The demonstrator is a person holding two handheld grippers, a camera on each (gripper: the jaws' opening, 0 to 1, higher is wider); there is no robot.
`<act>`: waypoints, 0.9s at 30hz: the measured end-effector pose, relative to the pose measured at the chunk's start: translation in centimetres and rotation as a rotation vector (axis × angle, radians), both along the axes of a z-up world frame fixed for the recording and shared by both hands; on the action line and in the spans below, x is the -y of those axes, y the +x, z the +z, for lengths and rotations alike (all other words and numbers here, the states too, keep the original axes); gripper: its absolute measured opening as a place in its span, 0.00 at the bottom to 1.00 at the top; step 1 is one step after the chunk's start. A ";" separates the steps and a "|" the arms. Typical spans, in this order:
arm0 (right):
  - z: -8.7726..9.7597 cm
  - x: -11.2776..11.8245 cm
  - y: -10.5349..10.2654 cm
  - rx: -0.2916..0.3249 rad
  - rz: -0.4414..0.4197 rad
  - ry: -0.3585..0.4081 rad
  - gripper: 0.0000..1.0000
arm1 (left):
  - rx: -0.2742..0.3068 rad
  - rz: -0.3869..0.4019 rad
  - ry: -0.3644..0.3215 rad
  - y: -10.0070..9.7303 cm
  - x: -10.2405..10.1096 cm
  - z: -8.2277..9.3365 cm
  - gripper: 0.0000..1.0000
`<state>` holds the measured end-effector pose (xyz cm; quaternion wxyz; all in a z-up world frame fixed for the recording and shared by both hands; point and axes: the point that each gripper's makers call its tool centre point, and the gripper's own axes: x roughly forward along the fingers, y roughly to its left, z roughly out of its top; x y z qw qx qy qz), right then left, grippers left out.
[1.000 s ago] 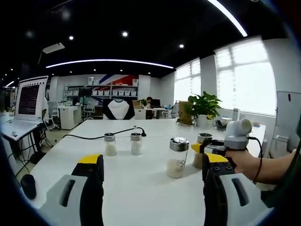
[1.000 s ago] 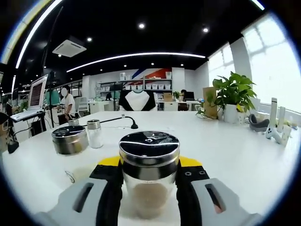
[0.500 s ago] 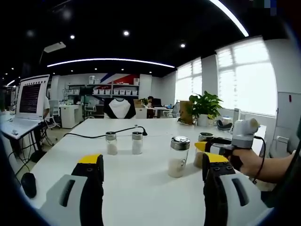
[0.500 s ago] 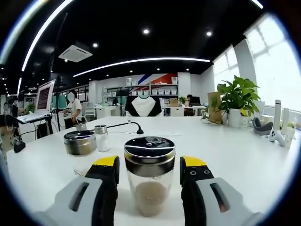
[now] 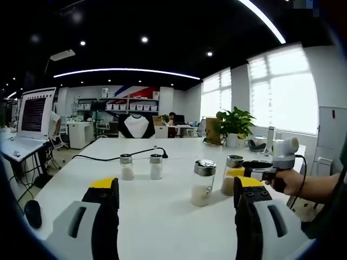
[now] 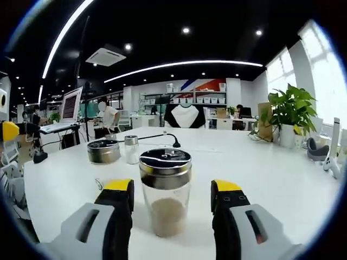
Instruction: Rotate the seasoning bottle until the label or dispensing opening points toward the visible target arrow and the bottle remains upright within the marked orientation range
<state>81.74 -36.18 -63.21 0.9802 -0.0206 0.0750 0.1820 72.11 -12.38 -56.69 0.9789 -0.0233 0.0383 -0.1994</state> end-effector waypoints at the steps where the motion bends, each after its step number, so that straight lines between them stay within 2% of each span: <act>1: 0.3 -0.3 0.0 0.009 0.038 0.000 0.58 | 0.001 0.002 0.000 -0.1 -0.1 0.1 0.92; 2: 0.5 -0.9 -0.1 0.014 0.091 -0.009 0.58 | 0.003 0.004 -0.006 -0.1 -0.1 0.3 0.92; 6: 0.7 -1.7 -0.4 0.035 0.203 -0.063 0.60 | 0.010 0.017 -0.007 -0.2 -0.4 0.6 0.92; 10: 0.0 -2.3 -1.1 0.049 0.337 -0.150 0.63 | 0.020 0.024 0.000 -0.4 -0.6 1.0 0.92; 13: -0.5 -2.5 -1.2 0.009 0.405 -0.112 0.62 | 0.018 0.031 -0.003 -0.5 -0.8 1.0 0.92; 15: -0.4 -2.2 -0.7 0.010 0.410 -0.108 0.63 | 0.016 0.033 -0.001 -0.5 -0.9 0.9 0.92; 19: 0.1 -2.9 -0.5 0.020 0.496 -0.096 0.64 | 0.013 0.034 -0.001 -0.6 -0.9 0.9 0.92; 20: 0.2 -2.9 -0.4 0.012 0.504 -0.080 0.64 | 0.013 0.033 -0.001 -0.6 -0.8 0.9 0.92; 22: 0.1 -3.8 -0.8 -0.037 0.579 -0.025 0.64 | 0.015 0.033 -0.001 -0.6 -0.8 1.0 0.92; 23: 0.2 -3.8 -0.6 -0.043 0.574 -0.017 0.64 | 0.016 0.032 0.001 -0.6 -0.8 1.0 0.91; 24: 0.6 -3.6 -0.1 -0.005 0.557 -0.024 0.64 | 0.017 0.032 0.001 -0.6 -0.8 1.0 0.91; 25: 0.7 -3.6 0.1 0.001 0.566 -0.025 0.63 | 0.017 0.033 0.001 -0.6 -0.8 1.0 0.91; 27: 0.4 -3.7 0.4 -0.018 0.583 -0.035 0.61 | 0.016 0.036 0.001 -0.6 -0.9 1.0 0.91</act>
